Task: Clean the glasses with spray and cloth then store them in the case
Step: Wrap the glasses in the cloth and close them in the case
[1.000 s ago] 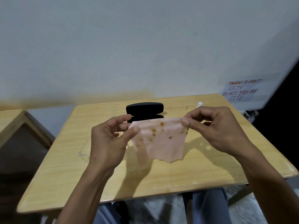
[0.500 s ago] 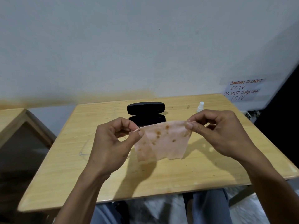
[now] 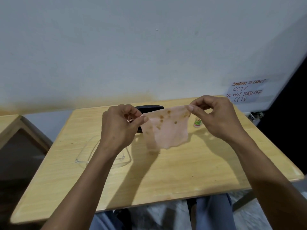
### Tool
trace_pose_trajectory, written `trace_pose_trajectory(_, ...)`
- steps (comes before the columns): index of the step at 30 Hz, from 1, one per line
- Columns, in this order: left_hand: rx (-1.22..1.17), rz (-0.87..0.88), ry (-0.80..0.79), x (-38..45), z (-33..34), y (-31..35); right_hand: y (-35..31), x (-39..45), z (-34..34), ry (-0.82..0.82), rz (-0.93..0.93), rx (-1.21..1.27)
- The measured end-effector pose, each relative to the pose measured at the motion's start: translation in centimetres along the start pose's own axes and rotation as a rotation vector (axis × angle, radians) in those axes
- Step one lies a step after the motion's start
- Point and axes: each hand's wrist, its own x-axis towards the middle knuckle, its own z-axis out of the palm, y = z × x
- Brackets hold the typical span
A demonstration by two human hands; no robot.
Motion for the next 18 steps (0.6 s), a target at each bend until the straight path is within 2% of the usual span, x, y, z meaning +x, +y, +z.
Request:
trace_pose_trajectory(4,0.24,0.16,-0.065,-2.3,0.8,-1.1,1.5,-2.5,0.0,-0.021,-0.045,-0.059)
trace_pose_trajectory(8,0.573,0.279,-0.194,-6.4,2.6,-3.5,5.0,-7.6,0.5,-0.166,-0.018,-0.165)
trace_pose_trajectory(12,0.642,0.299,-0.381,-9.8,3.9,-5.6,7.3,-11.2,0.7,-0.304,0.021,-0.252)
trace_pose_trajectory(15,0.623,0.232,-0.41,-10.6,4.1,-5.8,8.0,-12.4,0.8,-0.322,-0.022,-0.321)
trace_pose_trajectory(18,0.601,0.238,-0.435,-10.4,3.7,-5.6,7.9,-12.7,0.6,-0.325,-0.02,-0.335)
